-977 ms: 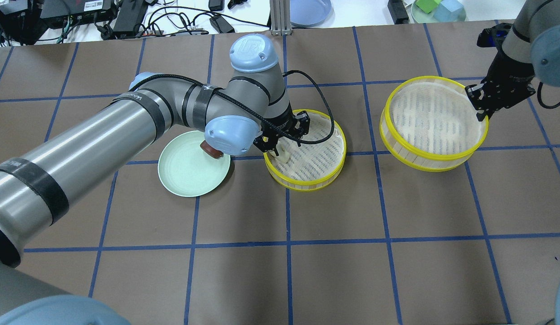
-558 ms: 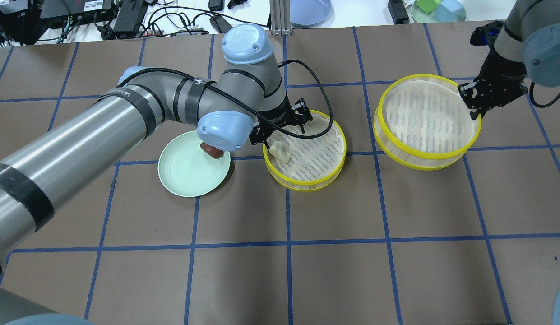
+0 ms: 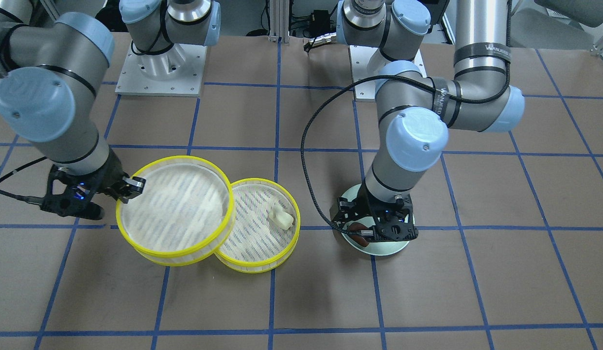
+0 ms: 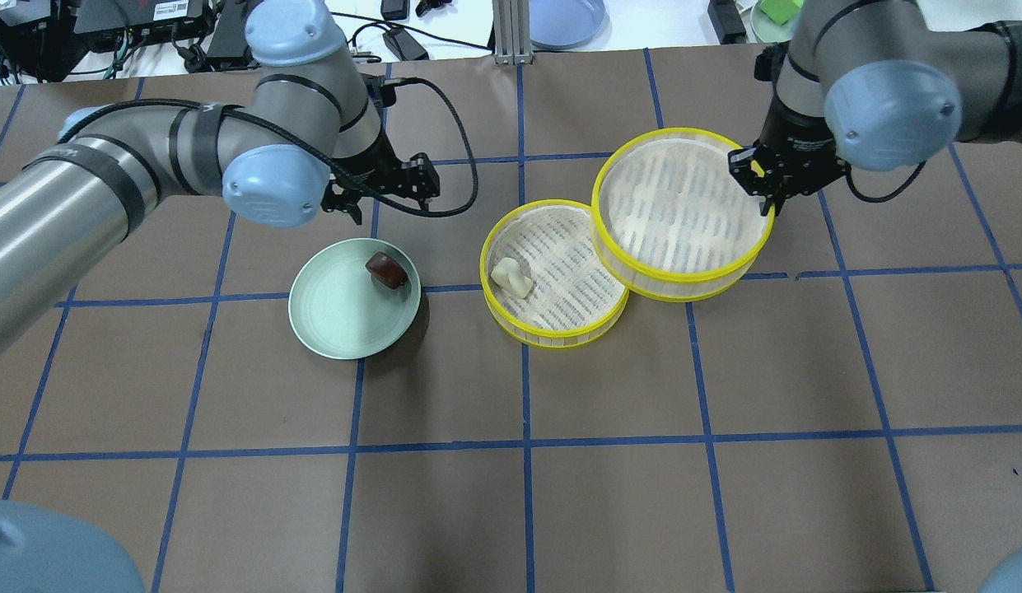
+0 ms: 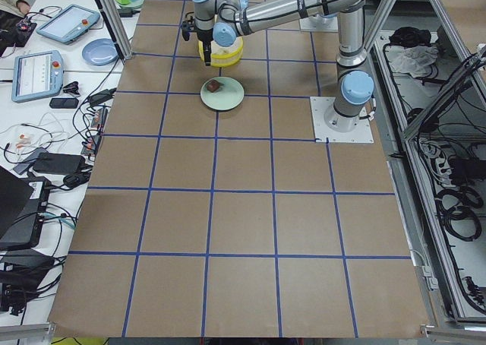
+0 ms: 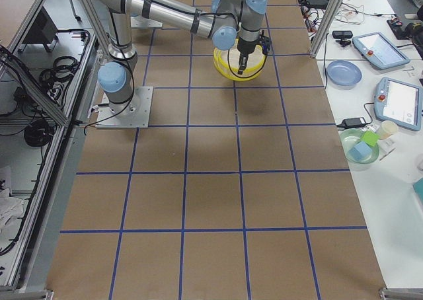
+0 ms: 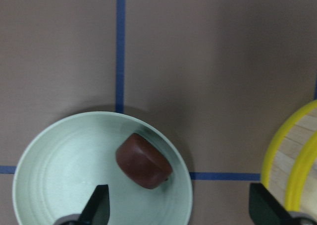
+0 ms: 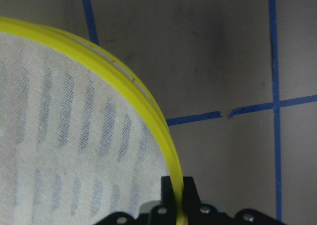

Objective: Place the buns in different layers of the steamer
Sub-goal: 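Set top tier onto lower tier with right gripper while left lowers to brown bun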

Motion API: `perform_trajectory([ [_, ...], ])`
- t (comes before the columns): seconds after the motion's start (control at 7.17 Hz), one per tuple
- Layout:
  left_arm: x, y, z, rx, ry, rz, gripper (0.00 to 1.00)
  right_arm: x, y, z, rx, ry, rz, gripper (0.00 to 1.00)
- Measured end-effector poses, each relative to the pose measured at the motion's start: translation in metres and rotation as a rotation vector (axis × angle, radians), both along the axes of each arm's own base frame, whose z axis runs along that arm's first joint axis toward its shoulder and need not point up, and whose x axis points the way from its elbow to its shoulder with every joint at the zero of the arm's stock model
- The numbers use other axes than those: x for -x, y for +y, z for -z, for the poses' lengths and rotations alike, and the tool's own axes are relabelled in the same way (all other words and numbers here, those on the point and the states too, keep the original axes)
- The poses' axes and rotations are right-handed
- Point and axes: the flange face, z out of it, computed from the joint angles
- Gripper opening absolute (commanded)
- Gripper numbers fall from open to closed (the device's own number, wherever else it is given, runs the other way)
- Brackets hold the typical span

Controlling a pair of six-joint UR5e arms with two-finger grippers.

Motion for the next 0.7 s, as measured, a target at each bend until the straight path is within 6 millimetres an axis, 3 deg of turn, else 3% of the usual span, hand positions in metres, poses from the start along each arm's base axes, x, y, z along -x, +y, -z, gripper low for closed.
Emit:
perform_trajectory([
  [0.14,-0.024,0.004,0.018,-0.040,-0.002,0.013,1.00,-0.030,-0.001,0.007,0.001,-0.038,0.010,0.00],
  [0.28,-0.035,0.012,0.039,-0.085,0.001,0.013,1.00,-0.056,-0.002,0.013,-0.005,-0.055,0.003,0.00],
  [0.56,-0.040,0.026,0.068,-0.148,0.007,0.009,0.98,-0.097,-0.003,0.030,-0.025,-0.053,-0.022,0.00],
  [0.7,-0.040,0.028,0.075,-0.162,0.009,0.009,0.89,-0.108,-0.002,0.036,-0.031,-0.044,-0.024,0.00],
])
